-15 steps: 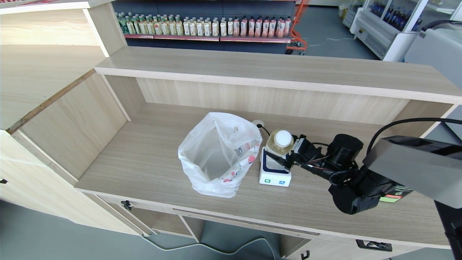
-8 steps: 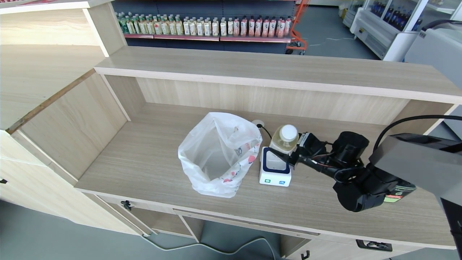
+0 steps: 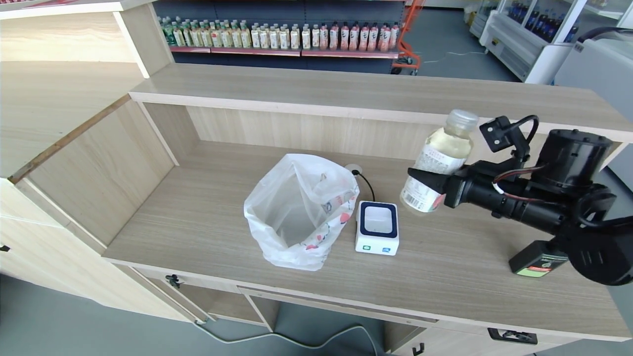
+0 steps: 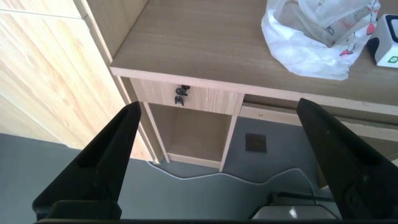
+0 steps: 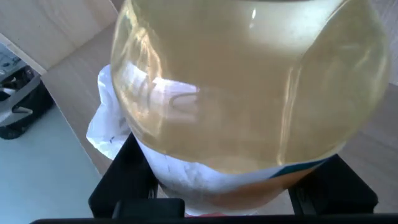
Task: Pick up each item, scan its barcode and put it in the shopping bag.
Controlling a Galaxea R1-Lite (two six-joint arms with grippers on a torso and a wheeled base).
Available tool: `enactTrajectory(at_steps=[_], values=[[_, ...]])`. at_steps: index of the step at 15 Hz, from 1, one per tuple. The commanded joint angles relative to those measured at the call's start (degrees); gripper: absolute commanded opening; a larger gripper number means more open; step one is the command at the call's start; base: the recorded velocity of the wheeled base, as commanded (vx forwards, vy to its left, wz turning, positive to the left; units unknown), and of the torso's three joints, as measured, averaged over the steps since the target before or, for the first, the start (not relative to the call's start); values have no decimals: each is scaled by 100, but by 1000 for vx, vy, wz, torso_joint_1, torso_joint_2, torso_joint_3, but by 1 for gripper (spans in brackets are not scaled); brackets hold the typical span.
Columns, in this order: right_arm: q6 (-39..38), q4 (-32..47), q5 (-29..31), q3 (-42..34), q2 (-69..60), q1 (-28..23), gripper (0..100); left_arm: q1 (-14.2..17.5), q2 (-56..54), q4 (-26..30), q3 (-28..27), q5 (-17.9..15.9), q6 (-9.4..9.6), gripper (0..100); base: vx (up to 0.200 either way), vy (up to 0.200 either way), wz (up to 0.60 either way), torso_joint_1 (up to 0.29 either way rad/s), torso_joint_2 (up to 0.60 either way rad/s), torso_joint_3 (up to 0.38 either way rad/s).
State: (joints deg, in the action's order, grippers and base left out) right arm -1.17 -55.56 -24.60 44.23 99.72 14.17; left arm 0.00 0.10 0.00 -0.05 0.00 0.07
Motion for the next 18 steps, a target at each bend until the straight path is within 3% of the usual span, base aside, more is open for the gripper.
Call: enactTrajectory(at_steps=[1,9,11,16,18], values=[[-287,230,254,-301,-998,-63,0,0,-1,0,5,0,1,100,0,0,0,0,0,0],[-252,257,289,-318,-814,-63,0,0,-1,0,5,0,10,100,0,0,0,0,0,0],[-261,257,254,-186,-497,-37,0,0,-1,0,5,0,10,100,0,200,0,-2,5,2],[-252,327,272,1053,856,499,0,0,-1,0,5,0,19,100,0,200,0,2,0,2],[-243,371,254,1378,1252,658,0,0,-1,0,-4,0,19,100,0,0,0,0,0,0]])
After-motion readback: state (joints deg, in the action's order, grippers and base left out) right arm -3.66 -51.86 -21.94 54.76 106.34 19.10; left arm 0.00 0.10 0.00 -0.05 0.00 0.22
